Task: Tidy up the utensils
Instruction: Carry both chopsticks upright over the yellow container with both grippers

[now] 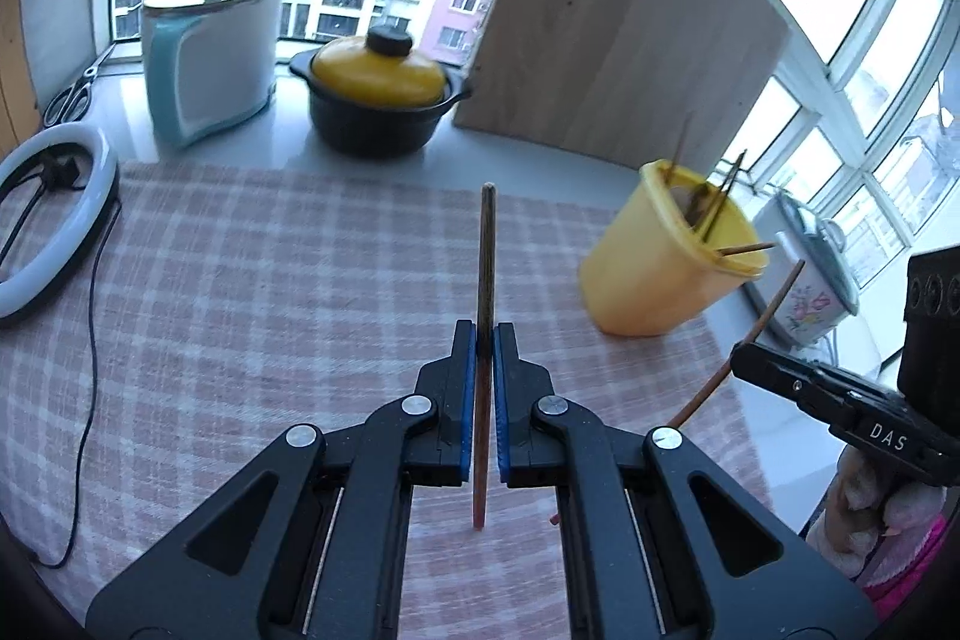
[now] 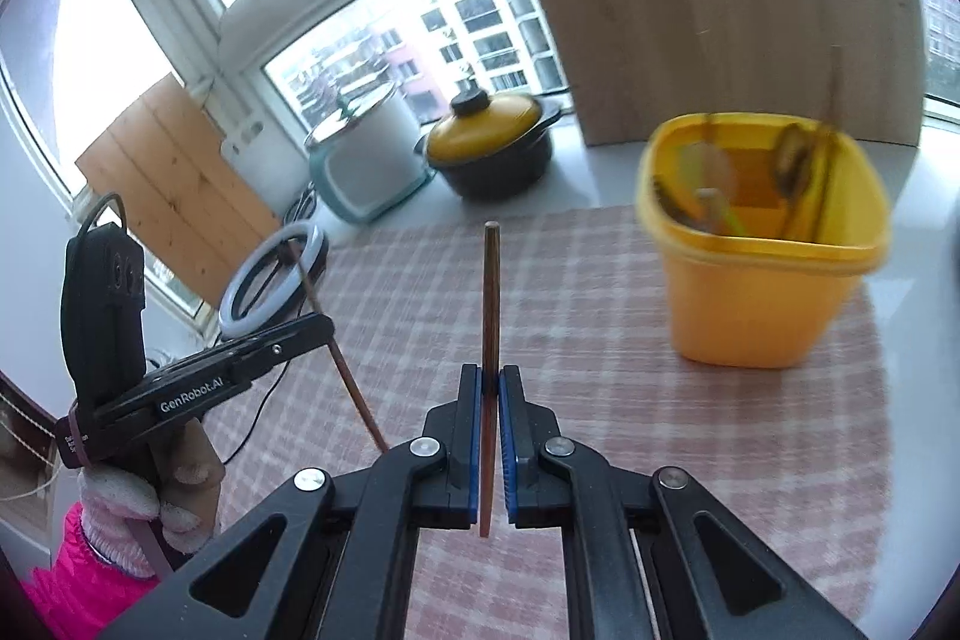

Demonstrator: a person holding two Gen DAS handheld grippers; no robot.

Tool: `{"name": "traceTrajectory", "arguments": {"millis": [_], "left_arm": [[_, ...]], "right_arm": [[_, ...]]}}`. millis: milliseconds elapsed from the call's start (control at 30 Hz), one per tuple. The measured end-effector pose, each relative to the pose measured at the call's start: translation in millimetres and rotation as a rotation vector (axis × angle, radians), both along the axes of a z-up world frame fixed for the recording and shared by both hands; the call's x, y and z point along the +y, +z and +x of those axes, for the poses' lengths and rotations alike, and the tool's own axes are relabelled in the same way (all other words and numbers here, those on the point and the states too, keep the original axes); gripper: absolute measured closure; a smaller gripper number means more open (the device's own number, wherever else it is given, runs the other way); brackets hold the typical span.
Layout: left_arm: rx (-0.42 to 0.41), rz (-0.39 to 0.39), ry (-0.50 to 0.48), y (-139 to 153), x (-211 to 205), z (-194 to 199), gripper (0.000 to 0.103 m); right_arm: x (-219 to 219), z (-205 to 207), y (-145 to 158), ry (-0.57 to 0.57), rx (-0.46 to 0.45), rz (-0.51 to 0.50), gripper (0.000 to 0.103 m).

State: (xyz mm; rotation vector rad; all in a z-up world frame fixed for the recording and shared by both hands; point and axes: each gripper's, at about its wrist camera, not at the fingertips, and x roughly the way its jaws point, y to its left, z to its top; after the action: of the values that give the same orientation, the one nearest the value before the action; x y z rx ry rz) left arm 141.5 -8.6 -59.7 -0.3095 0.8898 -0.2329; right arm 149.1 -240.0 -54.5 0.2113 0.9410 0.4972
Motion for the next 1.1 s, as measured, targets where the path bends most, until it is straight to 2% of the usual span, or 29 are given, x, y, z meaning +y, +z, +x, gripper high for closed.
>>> {"name": "traceTrajectory", "arguments": {"millis": [533, 833, 1100], "left_arm": [[-0.099, -0.055, -0.048, 45, -29, 9, 0.100], [-0.191, -0.080, -0.048, 85, -39, 25, 0.100], [-0.243, -0.075, -0.065, 108, -58, 40, 0.100]], "right_arm": [[-88, -26, 55, -0.184, -0.127, 0.065, 0.100], [-129, -16, 92, -0.255, -0.213, 0.071, 0.100], [-142, -4, 118, -0.272, -0.278, 0.055, 0.100]]}}
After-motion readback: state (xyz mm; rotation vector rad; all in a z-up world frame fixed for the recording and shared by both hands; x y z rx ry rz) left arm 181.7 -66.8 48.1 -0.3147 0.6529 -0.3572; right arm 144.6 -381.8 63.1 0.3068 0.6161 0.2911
